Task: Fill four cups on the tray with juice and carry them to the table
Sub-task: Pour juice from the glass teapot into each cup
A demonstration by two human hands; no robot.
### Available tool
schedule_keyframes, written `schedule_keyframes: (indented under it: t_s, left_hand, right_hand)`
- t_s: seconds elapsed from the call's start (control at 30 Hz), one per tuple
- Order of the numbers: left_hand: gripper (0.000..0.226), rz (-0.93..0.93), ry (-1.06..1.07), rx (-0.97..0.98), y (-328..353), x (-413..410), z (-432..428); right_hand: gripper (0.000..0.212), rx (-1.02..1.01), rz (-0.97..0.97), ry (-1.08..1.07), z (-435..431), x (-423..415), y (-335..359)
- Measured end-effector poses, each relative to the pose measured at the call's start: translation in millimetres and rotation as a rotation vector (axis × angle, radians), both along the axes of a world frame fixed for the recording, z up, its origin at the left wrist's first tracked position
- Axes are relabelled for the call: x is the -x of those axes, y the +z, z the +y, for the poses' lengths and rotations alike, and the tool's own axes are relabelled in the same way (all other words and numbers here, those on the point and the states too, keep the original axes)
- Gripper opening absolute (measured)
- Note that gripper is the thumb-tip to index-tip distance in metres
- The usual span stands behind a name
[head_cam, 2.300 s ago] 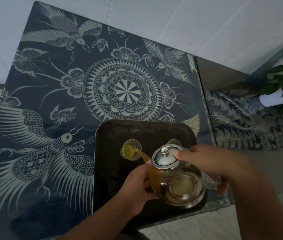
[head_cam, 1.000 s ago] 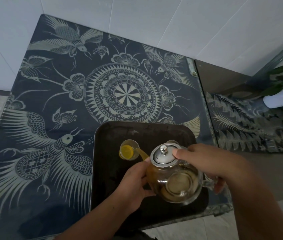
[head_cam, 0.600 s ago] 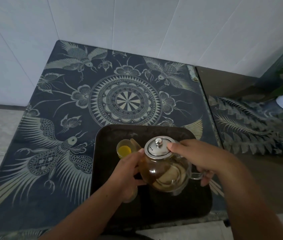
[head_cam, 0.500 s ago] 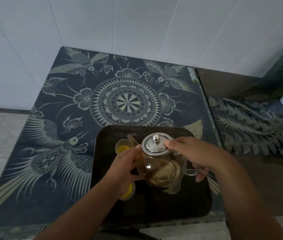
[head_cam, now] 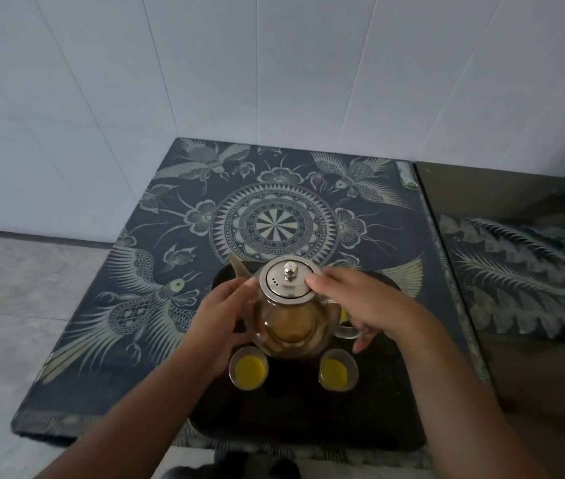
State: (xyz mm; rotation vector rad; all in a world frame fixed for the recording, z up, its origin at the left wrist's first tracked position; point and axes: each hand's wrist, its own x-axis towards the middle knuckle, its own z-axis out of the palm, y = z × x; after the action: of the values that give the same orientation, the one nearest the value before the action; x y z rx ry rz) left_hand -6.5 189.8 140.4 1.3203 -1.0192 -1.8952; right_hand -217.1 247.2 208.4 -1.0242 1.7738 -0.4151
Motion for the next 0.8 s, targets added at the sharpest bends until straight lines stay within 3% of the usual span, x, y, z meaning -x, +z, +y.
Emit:
schedule_keyframes:
  t_s: [0.27,0.53,0.8]
  left_hand:
    - [0.029,0.025,0.057,0.061,-7,-43,-22]
    - [0.032,0.017,0.019,0.095,-28,-114,-83]
    - [0.038,-0.017,-0.128,0.064,-57,-179,-140]
  right_hand:
    - [0.044,0.048,-0.028,0.055,-22,-38,-6]
    - [0.078,0.040,-0.058,0.000,-66,-115,-24]
    - [0.088,0.004,-0.089,-0.137,-101,-191,-66]
